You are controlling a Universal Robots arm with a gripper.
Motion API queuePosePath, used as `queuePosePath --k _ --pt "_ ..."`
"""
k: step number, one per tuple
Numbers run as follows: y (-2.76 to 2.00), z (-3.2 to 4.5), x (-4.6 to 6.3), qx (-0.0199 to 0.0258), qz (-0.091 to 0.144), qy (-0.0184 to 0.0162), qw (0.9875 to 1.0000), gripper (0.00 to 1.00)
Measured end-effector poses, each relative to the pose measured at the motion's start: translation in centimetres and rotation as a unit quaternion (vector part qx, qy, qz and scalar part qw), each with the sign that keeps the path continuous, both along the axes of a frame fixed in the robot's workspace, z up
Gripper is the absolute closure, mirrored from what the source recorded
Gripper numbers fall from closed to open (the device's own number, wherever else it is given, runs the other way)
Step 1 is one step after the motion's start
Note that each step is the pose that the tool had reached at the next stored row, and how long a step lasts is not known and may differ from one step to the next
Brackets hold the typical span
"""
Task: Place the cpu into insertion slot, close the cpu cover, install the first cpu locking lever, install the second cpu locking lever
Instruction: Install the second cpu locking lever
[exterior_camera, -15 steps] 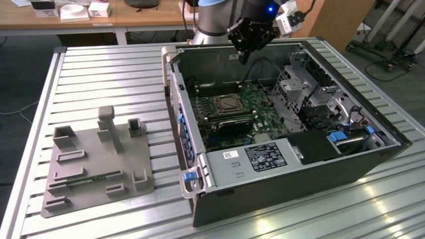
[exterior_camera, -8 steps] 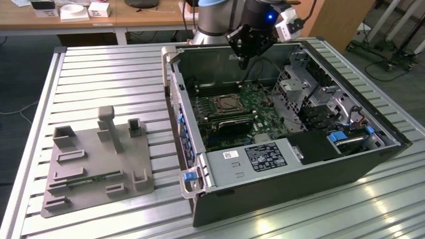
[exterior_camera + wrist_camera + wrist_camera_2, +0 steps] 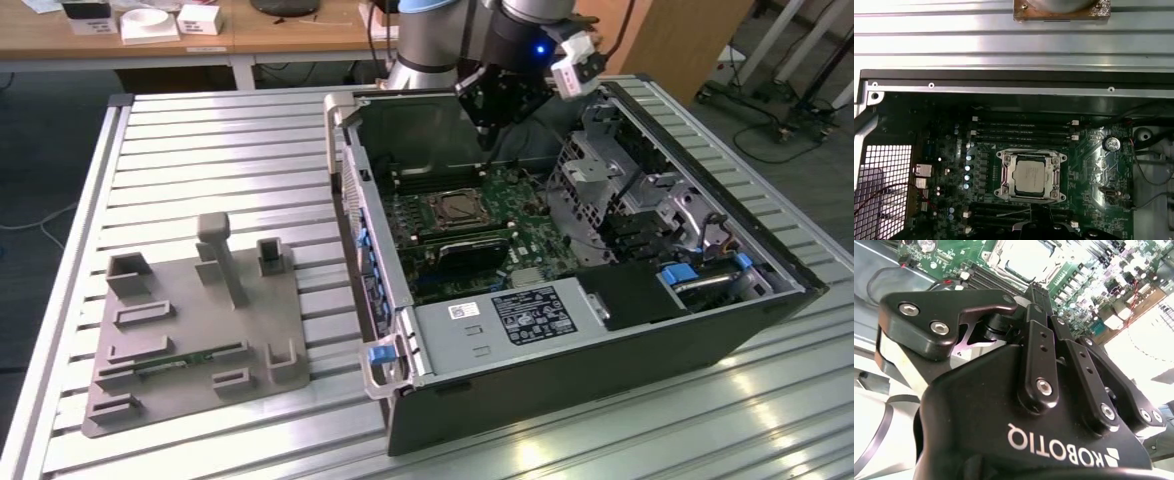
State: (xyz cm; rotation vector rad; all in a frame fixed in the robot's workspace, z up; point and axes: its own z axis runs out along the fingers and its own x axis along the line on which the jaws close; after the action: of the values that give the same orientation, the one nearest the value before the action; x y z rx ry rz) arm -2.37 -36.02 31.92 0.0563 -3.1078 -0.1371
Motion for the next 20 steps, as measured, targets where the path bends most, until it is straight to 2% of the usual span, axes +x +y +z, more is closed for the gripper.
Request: queuePosePath --k 6,11,20 --pt "-0.37 -1.09 0.0 0.0 0.004 0.0014 1.0 0.9" --pt "-0.41 -1.92 -0.2 0.0 0.005 0.0022 1.0 0.9" --pt "-0.41 -2.0 -0.2 -0.0001 0.006 0.0023 1.0 0.9"
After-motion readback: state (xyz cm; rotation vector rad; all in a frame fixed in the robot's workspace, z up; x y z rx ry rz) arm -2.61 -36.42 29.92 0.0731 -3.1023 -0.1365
